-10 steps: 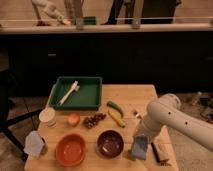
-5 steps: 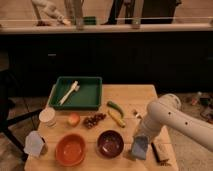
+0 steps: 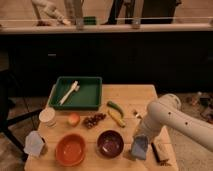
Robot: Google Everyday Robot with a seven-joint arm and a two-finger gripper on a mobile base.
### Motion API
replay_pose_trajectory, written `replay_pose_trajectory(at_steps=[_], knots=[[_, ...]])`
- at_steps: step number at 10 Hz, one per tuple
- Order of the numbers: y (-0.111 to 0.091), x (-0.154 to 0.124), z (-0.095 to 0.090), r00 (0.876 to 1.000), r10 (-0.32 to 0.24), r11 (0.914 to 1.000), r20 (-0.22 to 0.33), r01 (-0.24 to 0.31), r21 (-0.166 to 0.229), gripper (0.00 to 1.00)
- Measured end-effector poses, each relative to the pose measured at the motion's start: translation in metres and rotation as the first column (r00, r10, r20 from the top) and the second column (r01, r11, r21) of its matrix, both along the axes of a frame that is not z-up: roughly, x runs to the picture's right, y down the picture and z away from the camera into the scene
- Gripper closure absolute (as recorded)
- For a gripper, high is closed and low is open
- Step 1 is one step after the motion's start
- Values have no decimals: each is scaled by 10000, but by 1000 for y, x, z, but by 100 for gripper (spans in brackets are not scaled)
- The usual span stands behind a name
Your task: Place sponge in plastic cup
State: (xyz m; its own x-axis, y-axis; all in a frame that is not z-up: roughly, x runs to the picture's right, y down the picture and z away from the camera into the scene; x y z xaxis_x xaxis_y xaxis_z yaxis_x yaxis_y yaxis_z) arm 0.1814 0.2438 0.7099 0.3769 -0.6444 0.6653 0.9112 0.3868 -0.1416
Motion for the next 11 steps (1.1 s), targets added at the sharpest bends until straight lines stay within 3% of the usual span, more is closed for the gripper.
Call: replay_pose_trajectory(at_steps=[4,5,11], knots=[[0,0,0,10000,-1,10000,0,1,-1,100],[0,0,0,10000,-1,10000,0,1,-1,95],[0,0,0,10000,-1,10000,0,1,0,35]])
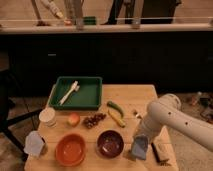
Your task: Place sponge in plastic cup
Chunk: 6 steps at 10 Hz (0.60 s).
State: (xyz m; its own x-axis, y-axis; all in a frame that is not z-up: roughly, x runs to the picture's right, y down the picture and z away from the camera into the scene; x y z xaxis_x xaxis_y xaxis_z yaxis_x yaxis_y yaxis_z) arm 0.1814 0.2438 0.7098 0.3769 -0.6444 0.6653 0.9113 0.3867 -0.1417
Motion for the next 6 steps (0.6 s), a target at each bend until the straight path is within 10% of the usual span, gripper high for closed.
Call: replay_pose_trajectory(at_steps=[6], knots=[[0,0,0,10000,1,10000,-1,-1,0,20]])
